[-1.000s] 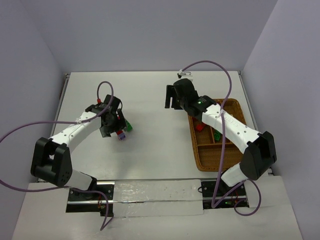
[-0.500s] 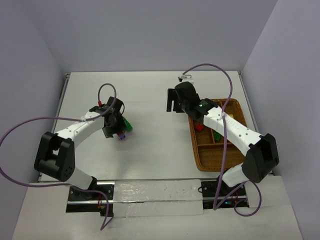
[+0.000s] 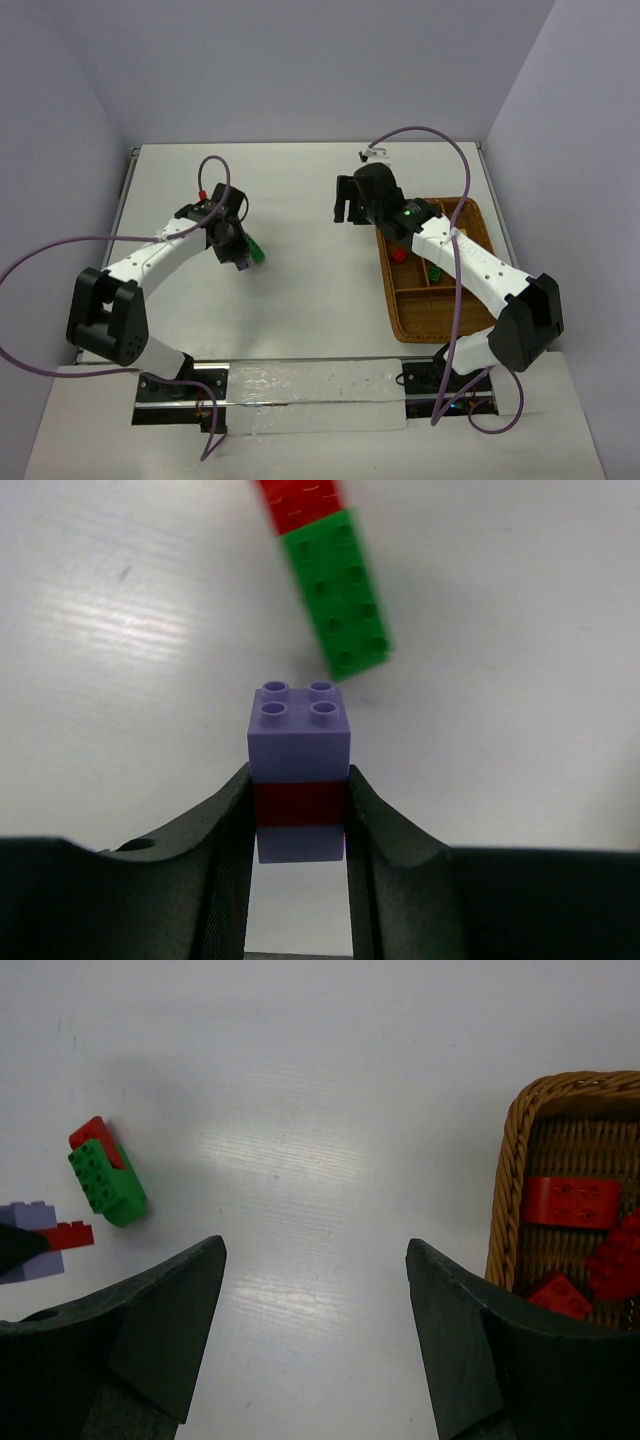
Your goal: Sort the legos into containers by color
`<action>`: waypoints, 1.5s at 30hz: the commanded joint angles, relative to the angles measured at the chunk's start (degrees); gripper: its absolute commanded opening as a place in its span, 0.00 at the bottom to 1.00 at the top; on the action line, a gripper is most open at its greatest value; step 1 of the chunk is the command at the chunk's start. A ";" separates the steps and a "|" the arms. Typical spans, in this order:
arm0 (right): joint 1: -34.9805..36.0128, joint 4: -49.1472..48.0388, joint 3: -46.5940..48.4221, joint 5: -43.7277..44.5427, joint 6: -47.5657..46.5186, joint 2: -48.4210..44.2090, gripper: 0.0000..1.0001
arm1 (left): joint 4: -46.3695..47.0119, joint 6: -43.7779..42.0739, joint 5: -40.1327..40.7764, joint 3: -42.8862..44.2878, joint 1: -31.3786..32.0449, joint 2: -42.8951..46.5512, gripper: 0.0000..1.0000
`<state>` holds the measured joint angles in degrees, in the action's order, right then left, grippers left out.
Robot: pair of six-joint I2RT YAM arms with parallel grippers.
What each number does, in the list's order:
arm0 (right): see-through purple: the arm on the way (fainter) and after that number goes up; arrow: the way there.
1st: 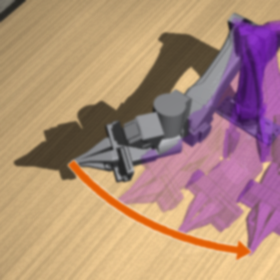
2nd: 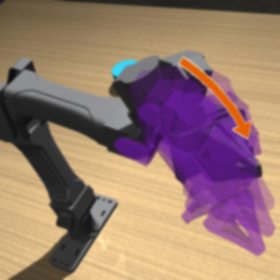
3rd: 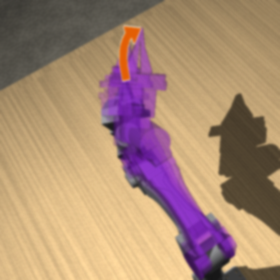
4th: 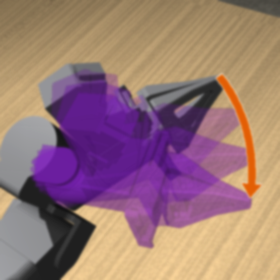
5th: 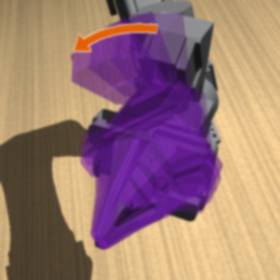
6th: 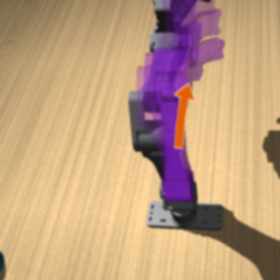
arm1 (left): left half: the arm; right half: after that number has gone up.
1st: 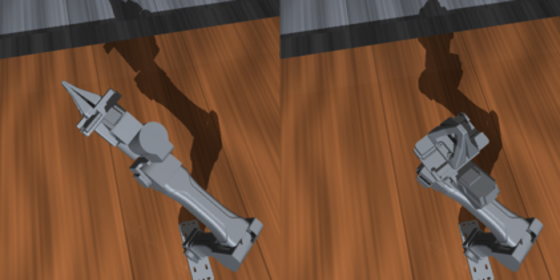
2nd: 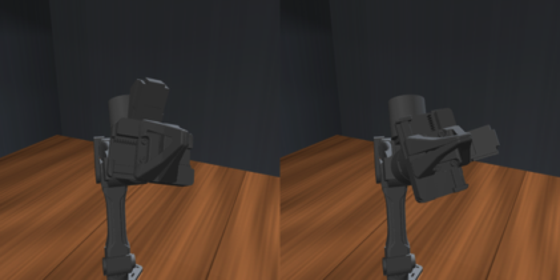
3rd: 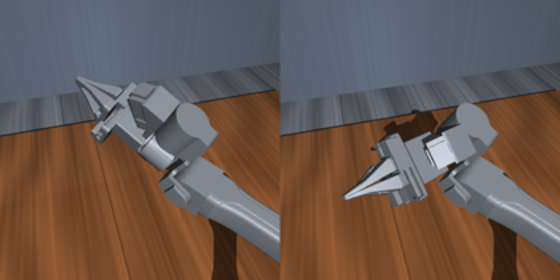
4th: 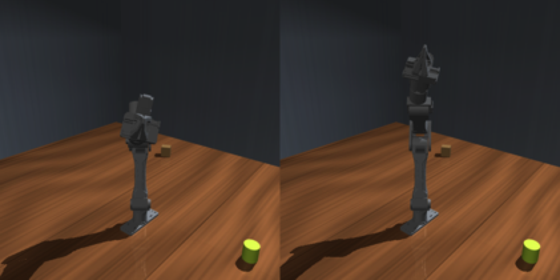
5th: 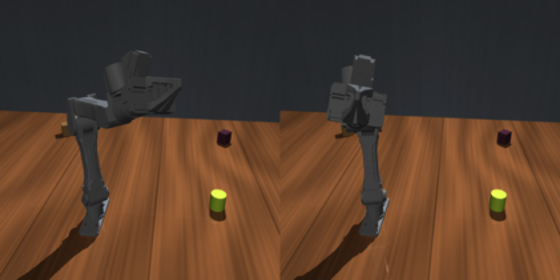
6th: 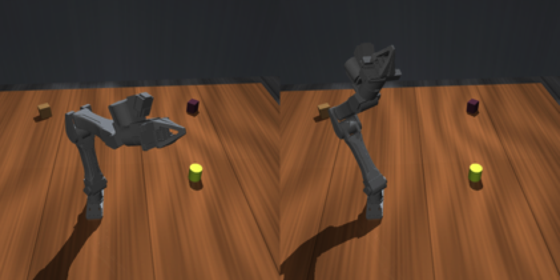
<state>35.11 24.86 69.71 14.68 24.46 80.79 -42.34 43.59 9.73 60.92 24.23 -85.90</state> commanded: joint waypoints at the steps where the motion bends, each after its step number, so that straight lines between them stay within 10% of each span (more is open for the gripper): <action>1: 0.01 -1.54 1.97 -3.47 -1.34 -2.79 0.80 | 4.08 -7.09 -12.66 7.59 0.12 7.65 0.00; 9: -0.55 -3.82 3.06 -11.71 -4.05 -5.98 0.81 | 19.76 -9.67 -34.43 8.11 0.04 11.64 0.00; 23: 4.10 -9.03 4.38 -17.45 6.23 -4.64 0.83 | 13.95 9.95 -17.19 18.38 1.18 4.18 0.00; 45: 7.69 -23.41 8.06 -21.01 12.22 8.54 0.67 | 12.63 8.92 -17.68 19.46 1.52 5.96 0.00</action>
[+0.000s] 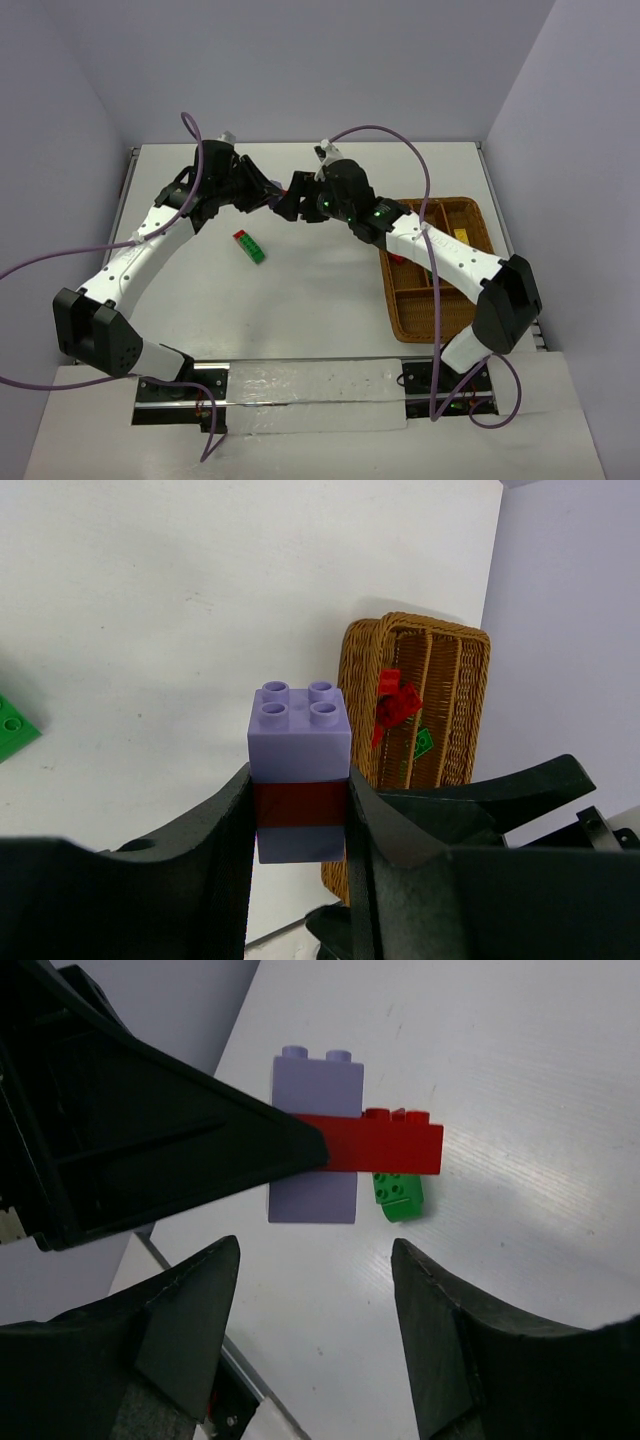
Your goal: Sort the legos into containers by color
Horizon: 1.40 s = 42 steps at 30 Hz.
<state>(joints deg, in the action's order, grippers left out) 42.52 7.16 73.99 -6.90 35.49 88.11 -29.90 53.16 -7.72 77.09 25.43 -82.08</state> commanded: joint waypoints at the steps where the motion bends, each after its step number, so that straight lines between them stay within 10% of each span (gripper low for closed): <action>1: 0.28 -5.80 4.30 0.44 1.38 1.83 0.64 | 0.23 -0.64 -0.32 3.08 0.32 2.27 0.00; 8: 0.28 -6.87 5.85 -0.75 3.05 4.45 0.46 | 0.84 -0.45 -0.93 1.89 0.32 3.27 0.00; 16: 0.45 -5.03 4.09 -0.37 -0.35 3.13 0.01 | -0.83 -1.59 1.04 3.07 0.32 3.89 0.00; 42: -10.06 17.33 -12.06 16.85 -11.65 -18.00 0.00 | -0.60 -3.82 0.97 2.02 0.32 3.96 0.00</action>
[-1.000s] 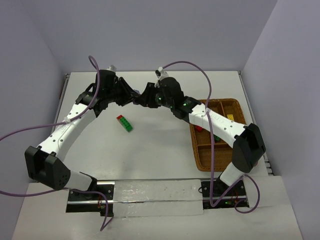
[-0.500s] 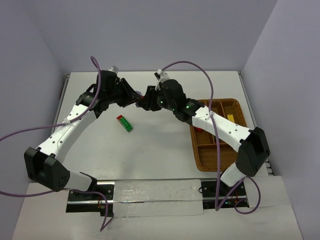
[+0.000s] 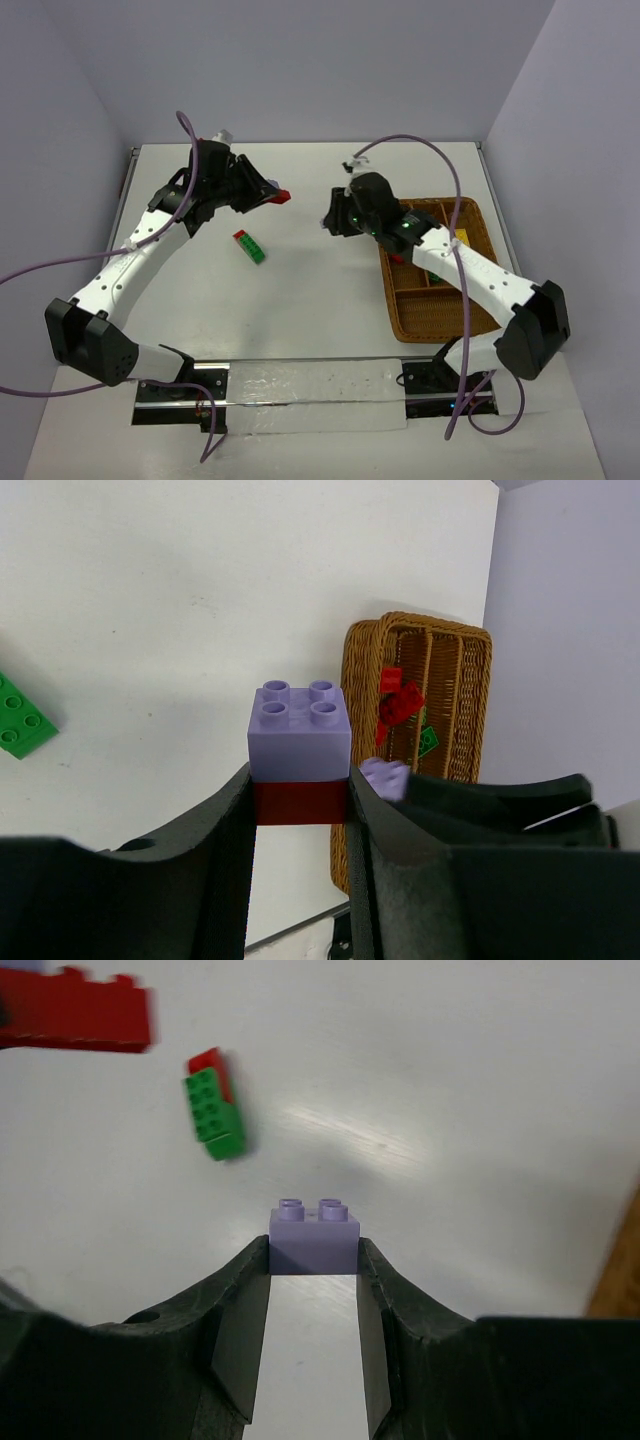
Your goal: Sort the legos into containers by color
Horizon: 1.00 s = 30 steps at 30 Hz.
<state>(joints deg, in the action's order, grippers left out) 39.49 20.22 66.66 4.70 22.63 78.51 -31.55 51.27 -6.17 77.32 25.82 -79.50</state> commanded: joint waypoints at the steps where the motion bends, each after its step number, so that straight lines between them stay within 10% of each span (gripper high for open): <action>1: -11.38 4.23 -6.26 3.98 2.31 -9.79 0.00 | 0.98 -2.17 -1.08 1.85 0.00 1.09 0.00; 12: -37.84 6.76 -17.75 0.24 9.04 -22.11 0.00 | 0.37 -6.22 -4.69 3.59 1.87 -2.35 0.00; 30: -38.52 29.31 -28.25 -6.04 17.26 -40.20 0.00 | -1.05 -9.61 -3.73 5.64 2.74 -5.42 0.00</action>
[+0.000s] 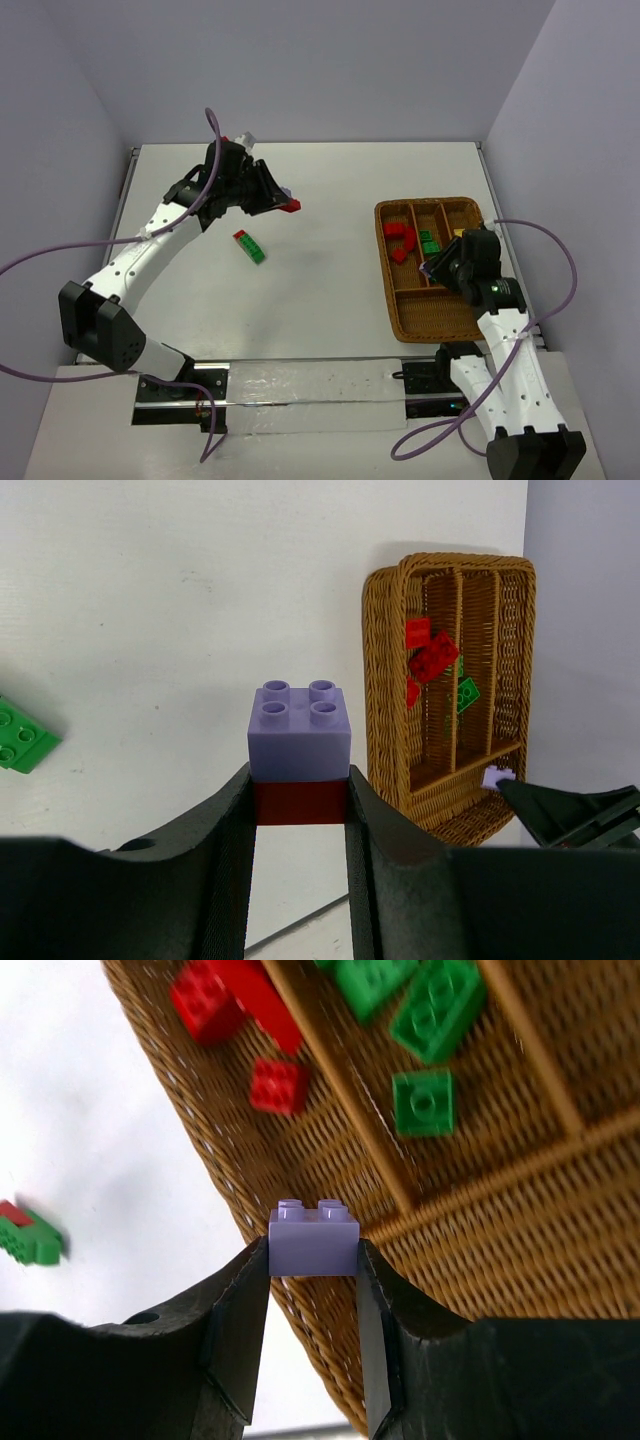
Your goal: Sort the legos into containers by color
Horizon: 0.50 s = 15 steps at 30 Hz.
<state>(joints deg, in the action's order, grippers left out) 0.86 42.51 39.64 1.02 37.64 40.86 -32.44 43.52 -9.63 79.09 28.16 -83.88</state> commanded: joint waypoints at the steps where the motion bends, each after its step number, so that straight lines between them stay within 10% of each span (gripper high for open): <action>1: 0.10 8.91 -1.41 -2.38 2.51 -3.26 0.01 | -0.19 -2.09 -0.19 4.08 0.40 -1.15 0.00; 9: 0.10 18.11 -1.47 -0.61 4.49 -5.49 0.05 | 0.19 -2.22 0.05 4.12 0.40 -2.16 0.00; 15: 0.11 20.79 -0.52 0.12 4.10 -6.51 0.31 | 0.17 -2.39 0.06 3.53 0.40 -2.06 0.00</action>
<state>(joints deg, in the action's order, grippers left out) 0.86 59.93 38.17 0.05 41.28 35.30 -33.21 42.26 -9.58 80.31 28.16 -86.15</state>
